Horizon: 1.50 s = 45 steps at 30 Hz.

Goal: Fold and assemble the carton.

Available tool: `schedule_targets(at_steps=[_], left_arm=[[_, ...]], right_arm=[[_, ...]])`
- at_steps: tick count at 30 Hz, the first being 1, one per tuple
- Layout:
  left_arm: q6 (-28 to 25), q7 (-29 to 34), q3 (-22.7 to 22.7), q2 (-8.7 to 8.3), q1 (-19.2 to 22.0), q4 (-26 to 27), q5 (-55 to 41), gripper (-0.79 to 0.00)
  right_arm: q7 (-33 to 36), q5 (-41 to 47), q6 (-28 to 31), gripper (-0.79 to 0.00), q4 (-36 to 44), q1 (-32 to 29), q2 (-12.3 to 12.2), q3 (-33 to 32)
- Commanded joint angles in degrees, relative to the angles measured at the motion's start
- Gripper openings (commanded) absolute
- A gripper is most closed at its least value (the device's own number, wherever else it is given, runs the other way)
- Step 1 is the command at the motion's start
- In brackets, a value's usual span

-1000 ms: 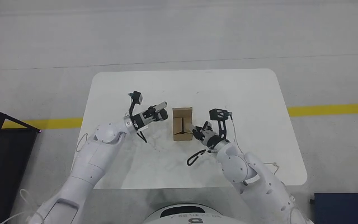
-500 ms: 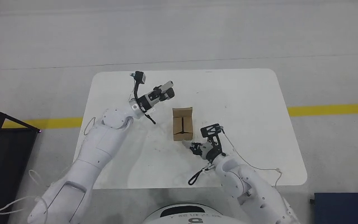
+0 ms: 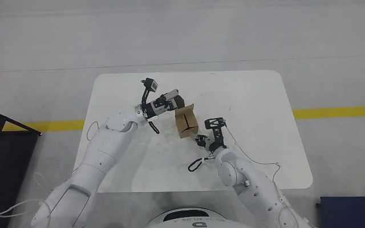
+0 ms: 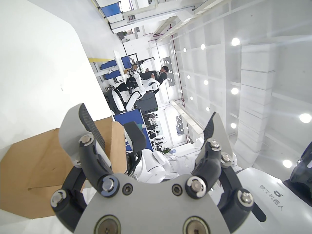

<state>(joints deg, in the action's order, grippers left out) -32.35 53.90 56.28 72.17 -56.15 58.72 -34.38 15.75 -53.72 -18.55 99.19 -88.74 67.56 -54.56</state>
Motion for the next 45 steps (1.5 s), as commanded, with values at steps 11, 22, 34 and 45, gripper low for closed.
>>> schedule_targets(at_steps=[11,22,34,45], left_arm=[[-0.33,-1.37,1.15,-0.1,-0.47,0.79,2.87,0.0],[-0.52,-2.67,4.54,-1.07,-3.35,3.23,4.72,0.0],[0.35,-2.97,6.11,-1.75,-6.6,7.62,7.08,0.0],[1.14,-0.7,4.7,-1.65,-6.24,8.13,9.61,0.0]], right_arm=[[-2.74,3.37,1.51,0.0,5.03,-3.77,-0.31,-3.93],[-11.24,5.26,16.14,0.0,6.27,-7.01,-1.14,-8.61],[-1.61,-19.68,19.85,-0.132,2.2,-0.99,-1.21,-2.9],[0.02,-22.82,12.17,-0.095,-2.48,3.17,0.79,1.33]])
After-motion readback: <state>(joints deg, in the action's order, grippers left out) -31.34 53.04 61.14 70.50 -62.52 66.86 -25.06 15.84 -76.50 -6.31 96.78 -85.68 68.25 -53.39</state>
